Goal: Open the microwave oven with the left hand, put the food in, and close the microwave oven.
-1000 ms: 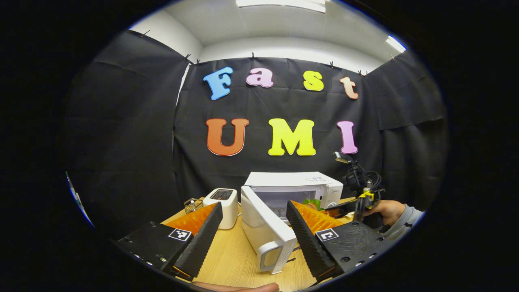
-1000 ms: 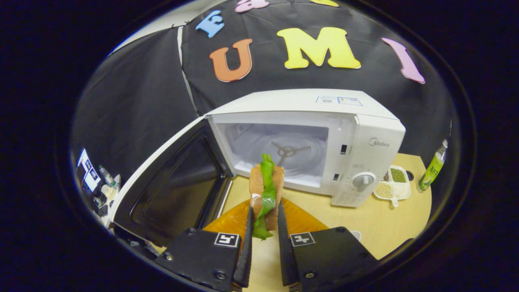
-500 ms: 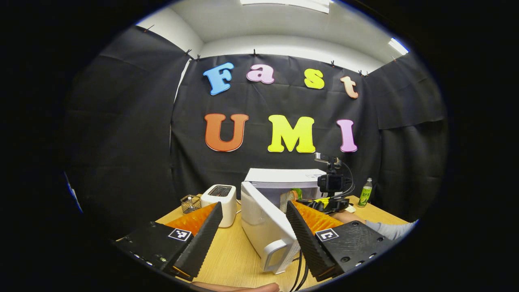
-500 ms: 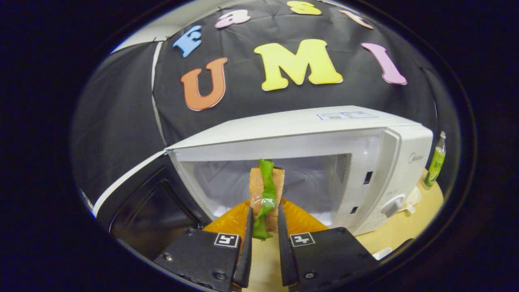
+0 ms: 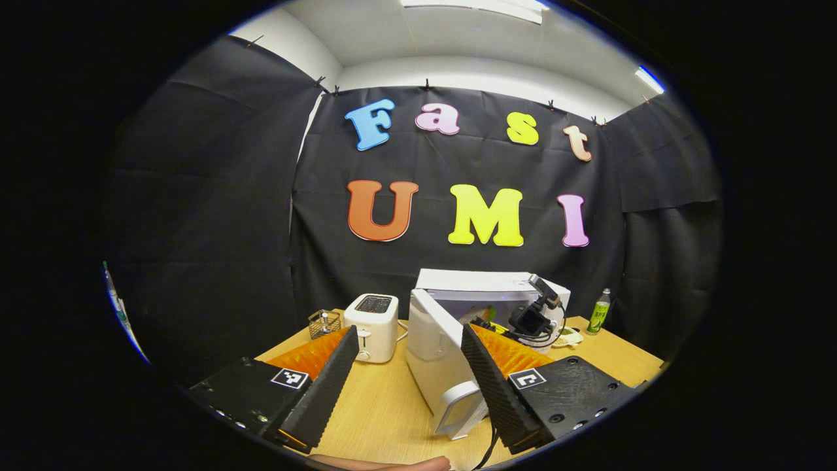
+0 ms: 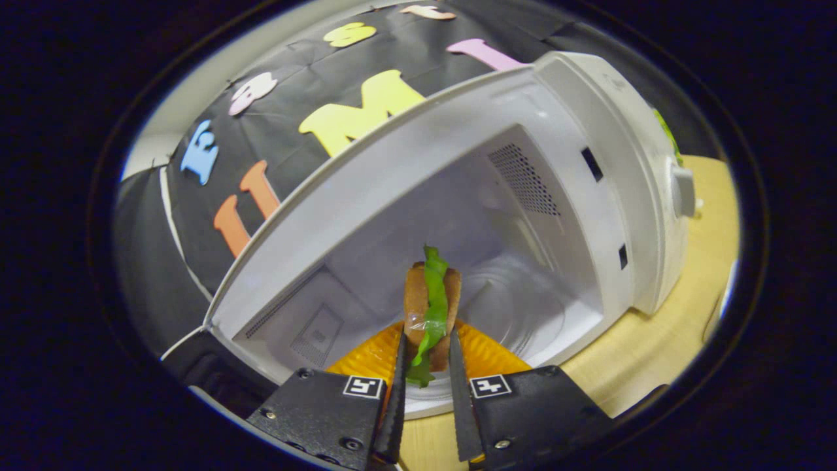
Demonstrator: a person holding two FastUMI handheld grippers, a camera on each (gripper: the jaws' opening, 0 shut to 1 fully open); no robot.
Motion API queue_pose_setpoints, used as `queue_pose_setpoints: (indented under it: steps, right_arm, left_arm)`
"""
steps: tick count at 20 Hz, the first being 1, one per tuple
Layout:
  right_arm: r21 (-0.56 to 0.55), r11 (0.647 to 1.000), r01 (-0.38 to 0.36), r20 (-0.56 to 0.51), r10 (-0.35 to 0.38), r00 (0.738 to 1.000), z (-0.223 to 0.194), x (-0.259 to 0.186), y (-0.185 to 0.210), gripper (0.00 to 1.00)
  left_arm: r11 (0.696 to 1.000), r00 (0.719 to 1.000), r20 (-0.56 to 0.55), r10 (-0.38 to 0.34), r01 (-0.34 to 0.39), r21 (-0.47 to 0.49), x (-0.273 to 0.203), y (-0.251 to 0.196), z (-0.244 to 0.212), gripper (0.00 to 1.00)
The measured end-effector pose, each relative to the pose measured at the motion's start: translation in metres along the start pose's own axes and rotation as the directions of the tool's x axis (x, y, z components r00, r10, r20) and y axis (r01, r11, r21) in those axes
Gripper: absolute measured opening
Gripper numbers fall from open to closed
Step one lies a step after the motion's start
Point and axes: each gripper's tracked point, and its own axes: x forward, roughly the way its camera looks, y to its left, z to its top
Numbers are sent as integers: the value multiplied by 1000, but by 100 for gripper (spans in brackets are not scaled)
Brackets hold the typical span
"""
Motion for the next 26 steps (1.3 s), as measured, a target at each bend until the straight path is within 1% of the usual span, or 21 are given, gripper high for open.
queue_pose_setpoints:
  steps: [1, 2, 3, 4, 5, 6, 7, 8, 9, 11, 13, 14, 15, 17, 20, 21, 22, 23, 24, 25, 26]
  right_arm:
    - [46, 998, 30, 4, -31, 1000, -4, 4, -5, 36]
    - [84, 995, 58, -3, -58, 998, -11, 7, -9, 29]
    - [120, 990, 71, -11, -70, 997, -17, 10, -12, 38]
    - [155, 985, 78, -8, -78, 997, -19, 12, -15, 39]
    - [180, 981, 74, 3, -76, 997, -21, 15, -15, 39]
    - [186, 980, 72, 13, -76, 997, -22, 17, -15, 39]
    - [185, 980, 71, 24, -77, 997, -23, 17, -14, 31]
    - [182, 981, 66, 40, -74, 996, -21, 19, -13, 31]
    - [170, 983, 63, 49, -72, 996, -22, 20, -12, 32]
    - [167, 984, 64, 54, -74, 996, -25, 19, -11, 32]
    - [179, 981, 75, 33, -82, 996, -30, 18, -2, 43]
    - [158, 983, 91, 20, -95, 995, -34, 17, -1, 36]
    - [131, 987, 97, 24, -101, 995, -36, 14, 2, 58]
    - [68, 992, 105, 39, -108, 993, -36, 14, 6, 56]
    - [-47, 990, 130, -1, -130, 991, -43, 13, 11, 81]
    - [-122, 984, 128, -38, -133, 990, -48, 13, 17, 83]
    - [-210, 969, 133, -81, -153, 985, -54, 13, 16, 90]
    - [-283, 951, 125, -118, -164, 979, -61, 12, 18, 82]
    - [-344, 933, 108, -148, -168, 975, -66, 11, 19, 94]
    - [-399, 912, 97, -166, -176, 970, -69, 11, 16, 87]
    - [-432, 897, 91, -178, -184, 967, -70, 8, 14, 95]
  left_arm:
    - [1000, 1000, -5, 6, -6, 3, -1, 4, -2, 83]
    - [1000, 1000, -11, 12, -12, 5, -3, 8, -5, 84]
    - [1000, 1000, -16, 18, -18, 5, -5, 13, -7, 84]
    - [1000, 1000, -20, 22, -22, 2, -7, 17, -10, 95]
    - [1000, 999, -26, 25, -25, -2, -7, 19, -12, 95]
    - [1000, 999, -32, 25, -25, -9, -8, 22, -14, 84]
    - [1000, 999, -45, 17, -18, -21, -8, 22, -19, 84]
    - [999, 998, -58, 1, -3, -40, -9, 20, -21, 84]
    - [999, 998, -59, -7, 4, -54, -11, 19, -20, 95]
    - [999, 999, -35, -4, 2, -54, -14, 25, -14, 95]
    - [999, 1000, -17, 13, -14, -45, -17, 31, -11, 95]
    - [999, 1000, -9, 29, -29, -44, -17, 35, -9, 95]
    - [999, 999, 3, 36, -36, -41, -18, 38, -6, 94]
    - [999, 999, 3, 33, -33, -37, -18, 40, -8, 94]
    - [998, 999, -9, 39, -39, -41, -20, 44, -15, 94]
    - [998, 999, -15, 44, -45, -43, -20, 47, -18, 94]
    - [998, 999, -21, 47, -48, -47, -20, 49, -20, 94]
    - [998, 999, -28, 45, -47, -51, -21, 49, -22, 94]
    - [998, 999, -32, 43, -45, -55, -21, 48, -23, 94]
    - [997, 999, -32, 42, -43, -57, -22, 48, -22, 94]
    - [997, 999, -30, 42, -43, -57, -22, 48, -22, 94]
